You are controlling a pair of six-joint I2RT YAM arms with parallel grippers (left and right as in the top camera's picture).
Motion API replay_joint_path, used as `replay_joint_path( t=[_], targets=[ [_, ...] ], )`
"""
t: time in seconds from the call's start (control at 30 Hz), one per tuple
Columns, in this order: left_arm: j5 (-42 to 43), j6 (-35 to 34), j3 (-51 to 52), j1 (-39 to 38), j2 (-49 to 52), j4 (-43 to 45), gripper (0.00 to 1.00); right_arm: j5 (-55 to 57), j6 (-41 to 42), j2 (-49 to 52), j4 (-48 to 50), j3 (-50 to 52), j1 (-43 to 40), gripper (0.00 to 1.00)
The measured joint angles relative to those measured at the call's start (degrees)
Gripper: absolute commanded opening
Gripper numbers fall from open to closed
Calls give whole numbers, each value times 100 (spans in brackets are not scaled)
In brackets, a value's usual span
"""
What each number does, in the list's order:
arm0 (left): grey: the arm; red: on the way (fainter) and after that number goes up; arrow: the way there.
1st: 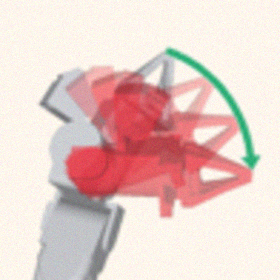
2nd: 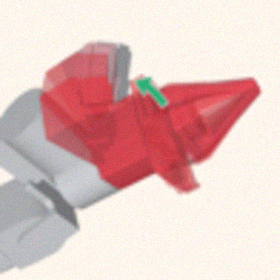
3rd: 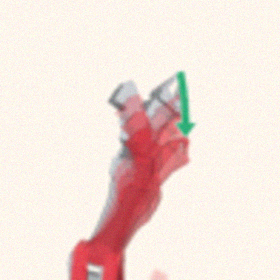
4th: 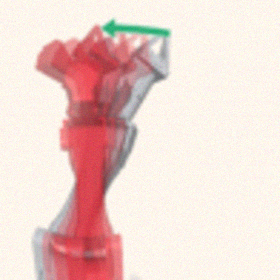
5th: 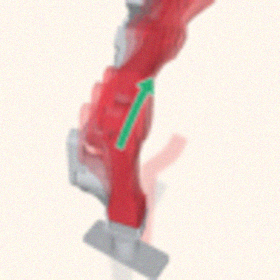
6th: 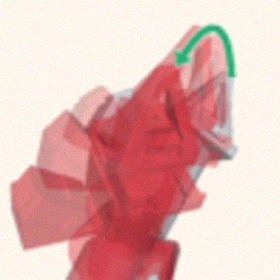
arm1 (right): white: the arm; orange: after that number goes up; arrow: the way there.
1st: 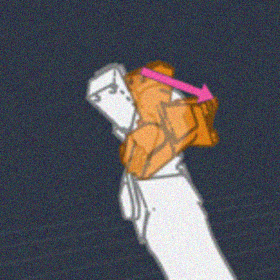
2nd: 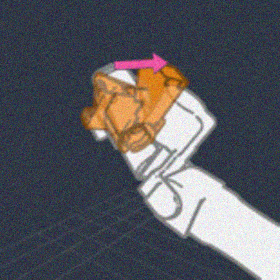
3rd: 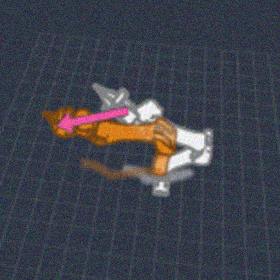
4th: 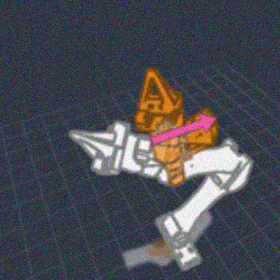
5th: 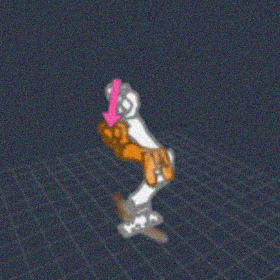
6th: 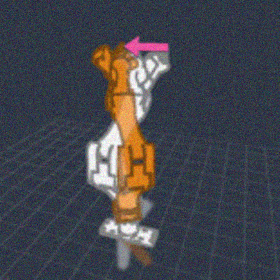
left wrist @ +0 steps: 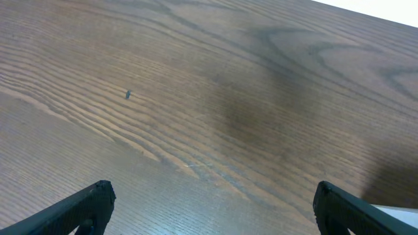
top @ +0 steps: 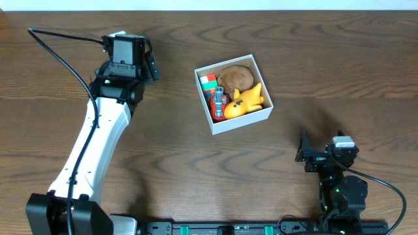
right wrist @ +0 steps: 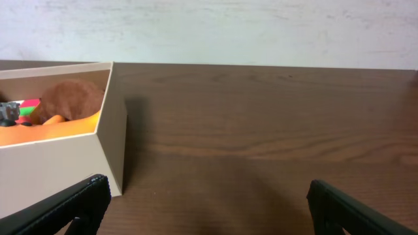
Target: Pack container
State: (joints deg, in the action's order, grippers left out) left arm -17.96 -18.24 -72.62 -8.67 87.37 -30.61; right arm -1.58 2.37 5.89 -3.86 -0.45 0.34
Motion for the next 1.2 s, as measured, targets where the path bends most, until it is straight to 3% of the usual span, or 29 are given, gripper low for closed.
replay_joint_path(
  t=[0.37,0.57,0.8,0.97,1.2],
  targets=[
    [0,57,2,0,-367,-26,98,0,0,0,0,0,0,99],
    [-2,315,111,0,-2111,-166,98,0,0,0,0,0,0,99],
    [-2,376,302,0,-4557,-1563,98,2,0,-2,0,0,0,99],
    [-2,400,328,0,-5604,-2350,98,0,0,-2,0,0,0,99],
    [-4,334,911,79,-6666,-2420,98,0,0,-2,0,0,0,99]
  ],
)
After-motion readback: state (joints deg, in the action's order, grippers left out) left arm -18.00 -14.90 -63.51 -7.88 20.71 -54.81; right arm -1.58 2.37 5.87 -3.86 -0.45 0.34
